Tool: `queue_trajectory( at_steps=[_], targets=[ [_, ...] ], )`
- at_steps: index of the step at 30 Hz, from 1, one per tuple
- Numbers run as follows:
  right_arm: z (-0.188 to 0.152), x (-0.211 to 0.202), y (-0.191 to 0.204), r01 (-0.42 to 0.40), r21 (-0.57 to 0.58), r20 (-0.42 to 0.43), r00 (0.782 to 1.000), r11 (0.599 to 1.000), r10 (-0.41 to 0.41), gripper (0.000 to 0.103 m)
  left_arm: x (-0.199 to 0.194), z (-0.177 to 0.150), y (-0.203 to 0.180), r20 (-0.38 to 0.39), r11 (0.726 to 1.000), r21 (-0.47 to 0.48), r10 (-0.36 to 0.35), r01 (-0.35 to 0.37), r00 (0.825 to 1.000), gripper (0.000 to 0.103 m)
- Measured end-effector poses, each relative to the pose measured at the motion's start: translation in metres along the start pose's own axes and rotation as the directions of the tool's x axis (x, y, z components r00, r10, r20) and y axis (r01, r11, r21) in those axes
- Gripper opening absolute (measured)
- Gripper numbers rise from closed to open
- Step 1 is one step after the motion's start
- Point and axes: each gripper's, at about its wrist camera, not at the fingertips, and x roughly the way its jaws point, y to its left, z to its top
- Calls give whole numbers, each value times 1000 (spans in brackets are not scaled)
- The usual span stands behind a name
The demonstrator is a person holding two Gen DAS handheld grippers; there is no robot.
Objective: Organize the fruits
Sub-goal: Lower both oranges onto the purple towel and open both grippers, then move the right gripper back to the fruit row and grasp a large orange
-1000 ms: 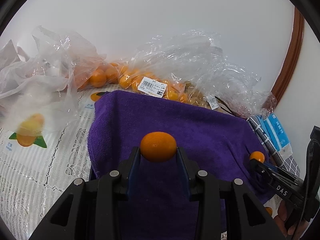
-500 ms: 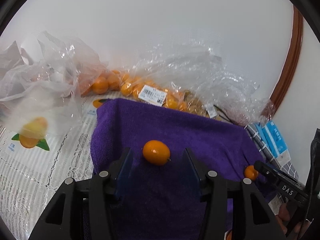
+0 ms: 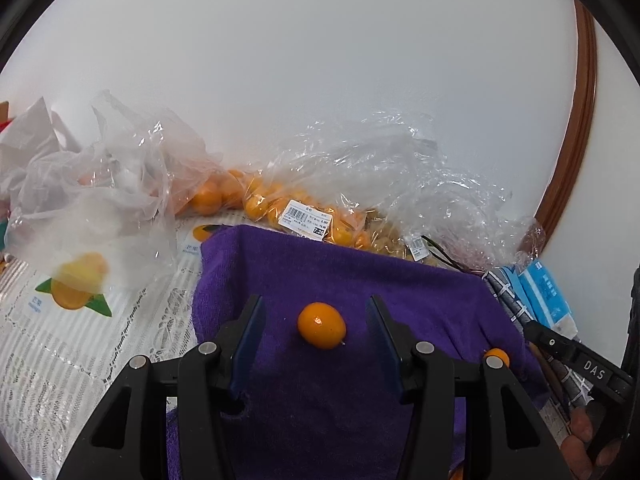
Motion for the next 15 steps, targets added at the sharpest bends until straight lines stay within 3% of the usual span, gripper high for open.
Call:
queue_trajectory(
  at_steps=[8,15],
  targets=[
    [0,6,-3,-29,15,-46,999,999,29,54,5,4,11,-28,999,-51,2,-4,1000,52],
    [-7,4,12,-16,-85,-33,999,996,13,54,8,3,27,-59,991,-135,-31,23,998,56]
  ],
)
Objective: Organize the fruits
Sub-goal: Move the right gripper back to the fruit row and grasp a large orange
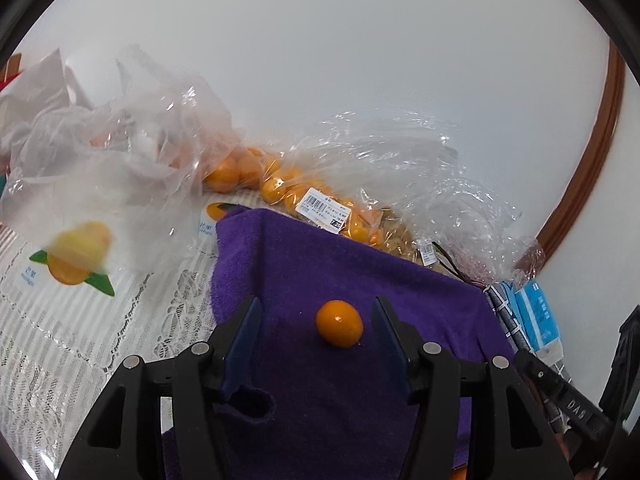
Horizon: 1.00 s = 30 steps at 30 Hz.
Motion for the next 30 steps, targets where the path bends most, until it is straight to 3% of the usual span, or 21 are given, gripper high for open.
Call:
queue_trajectory(
  at_steps=[4,11,22,25,30],
  targets=[
    [-2,2,11,33,-59,-1,999,998,-33,54,3,1,2,-15,1000,-21,-13,13,1000,59],
    [-4,-7,20,35,-103,41,999,994,-31,54,1,-3,-12,6,998,51,21,-21,1000,61],
    [-3,-9,1,-2,17,21,1000,1000,2,54,-3,-3,-19,33,993,97,58,-61,998,65],
    [-3,-7,2,15,14,4,1000,1000,-15,54,-3,-1,-15,31,996,74,51,-53,998,65],
    [-4,-24,6,11,-15,58,998,1000,-10,54,-3,-3,-16,28,995,82,60,-62,998,65]
  ],
)
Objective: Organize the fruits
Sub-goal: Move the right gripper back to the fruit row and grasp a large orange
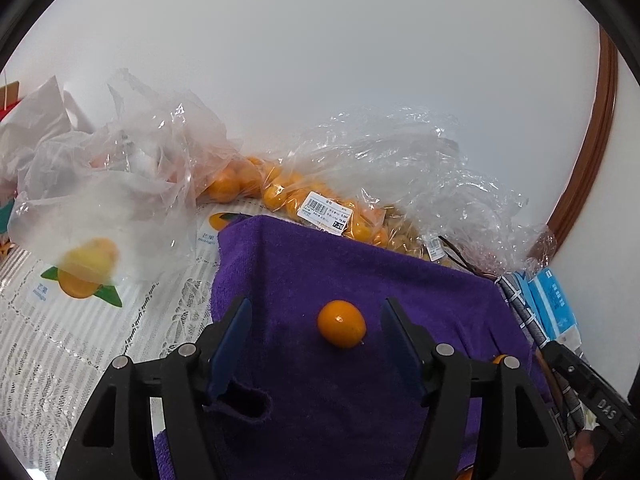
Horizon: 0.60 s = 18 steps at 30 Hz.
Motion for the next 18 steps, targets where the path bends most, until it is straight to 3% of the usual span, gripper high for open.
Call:
queue_trajectory(
  at_steps=[14,18],
  targets=[
    [-53,-36,1,-48,-61,-139,990,997,39,54,-2,0,-10,14,999,43,13,-13,1000,65],
    [-59,-29,-4,-91,-19,-209,974,996,85,44,-1,2,-5,7,1000,14,3,-3,1000,65]
  ],
)
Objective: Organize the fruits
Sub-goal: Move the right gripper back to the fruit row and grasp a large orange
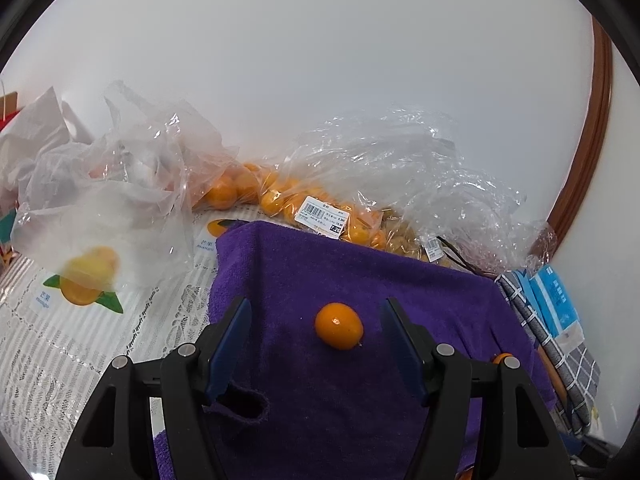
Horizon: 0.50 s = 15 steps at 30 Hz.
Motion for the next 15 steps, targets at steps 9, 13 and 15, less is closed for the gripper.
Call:
queue_trajectory(
  at_steps=[9,13,15],
  targets=[
    [-2,20,-17,-101,150,-75,991,984,113,42,-1,-1,7,-3,1000,-30,-1,1,1000,65],
    [-2,23,-24,-148,208,-94,981,967,171,37,0,-1,5,-8,1000,-21,1,-1,1000,65],
    [-2,21,-27,-156,219,-96,979,963,180,37,0,-1,5,-8,1000,-21,-1,1,1000,65]
  ],
)
